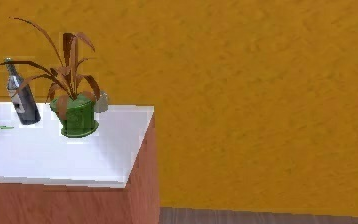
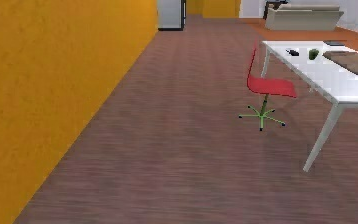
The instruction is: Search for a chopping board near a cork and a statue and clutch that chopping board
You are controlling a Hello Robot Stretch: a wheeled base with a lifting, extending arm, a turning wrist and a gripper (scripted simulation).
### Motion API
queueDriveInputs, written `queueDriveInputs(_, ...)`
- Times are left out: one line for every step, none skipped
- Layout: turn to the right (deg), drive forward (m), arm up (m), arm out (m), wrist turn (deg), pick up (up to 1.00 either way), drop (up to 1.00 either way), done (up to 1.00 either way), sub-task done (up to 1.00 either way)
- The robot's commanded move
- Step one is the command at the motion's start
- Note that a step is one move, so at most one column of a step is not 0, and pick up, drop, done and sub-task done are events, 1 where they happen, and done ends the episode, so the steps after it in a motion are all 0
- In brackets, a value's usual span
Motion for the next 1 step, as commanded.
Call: queueDriveInputs(3.0, 0.0, 0.0, 0.0, 0.0, 0.0, 0.0, 0.0, 0.0)
